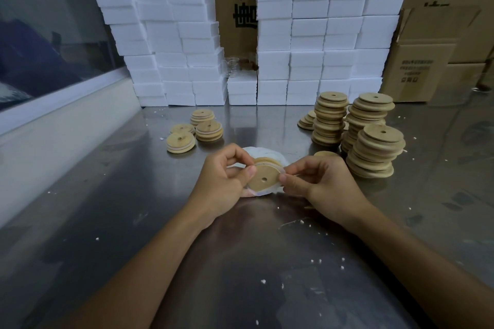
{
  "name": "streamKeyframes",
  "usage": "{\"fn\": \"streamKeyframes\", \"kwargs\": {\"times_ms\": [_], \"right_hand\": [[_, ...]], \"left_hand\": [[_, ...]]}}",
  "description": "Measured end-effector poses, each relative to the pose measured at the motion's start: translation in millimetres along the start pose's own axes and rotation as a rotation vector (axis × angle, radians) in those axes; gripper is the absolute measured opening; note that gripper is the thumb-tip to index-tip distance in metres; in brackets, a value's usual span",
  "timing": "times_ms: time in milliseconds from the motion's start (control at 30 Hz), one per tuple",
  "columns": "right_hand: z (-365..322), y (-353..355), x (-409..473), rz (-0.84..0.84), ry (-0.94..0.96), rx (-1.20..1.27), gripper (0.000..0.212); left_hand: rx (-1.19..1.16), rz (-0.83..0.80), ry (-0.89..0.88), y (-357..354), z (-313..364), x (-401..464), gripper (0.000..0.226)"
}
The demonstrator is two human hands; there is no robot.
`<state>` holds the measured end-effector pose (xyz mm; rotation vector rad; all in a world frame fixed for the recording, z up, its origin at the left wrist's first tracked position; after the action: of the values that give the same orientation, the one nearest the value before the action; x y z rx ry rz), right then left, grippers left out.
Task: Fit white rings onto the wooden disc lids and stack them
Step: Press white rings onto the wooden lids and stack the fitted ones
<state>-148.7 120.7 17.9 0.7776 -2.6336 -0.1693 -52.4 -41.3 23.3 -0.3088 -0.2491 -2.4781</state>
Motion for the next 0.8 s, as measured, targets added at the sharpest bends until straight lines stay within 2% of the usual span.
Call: {"fn": "streamKeyframes", "kwargs": {"times_ms": [167,300,567,800], "right_hand": [[-17,2,-4,0.095,0.226,-0.262,0.009],[-32,-5,-9,0.102,0.413,-0.386,0.011],[-21,0,-6,0.158,0.253,-0.296,0.011],[-10,6,3,0.078,0.087,-0.145,0.005]], "left_hand": [[0.416,-0.014,-0.341,-4,18,-4,0.020],[0.444,-0.040,-0.425,-12,24,-8,0.014],[0.306,0.014,-0.306,-9,17,-3,0.019],[0.291,-0.026,-0.257,-6,14,0,0.023]]}}
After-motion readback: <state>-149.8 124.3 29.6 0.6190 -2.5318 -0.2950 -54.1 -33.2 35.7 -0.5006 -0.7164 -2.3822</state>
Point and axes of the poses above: each hand's wrist, its own x-axis towards the middle knuckle, its own y-axis out of the back of the hand, z = x × y, the point moved 6 cm from there along x, towards the middle knuckle, and after that the axes turned 6 degrees about z, right-handed, at the moved point
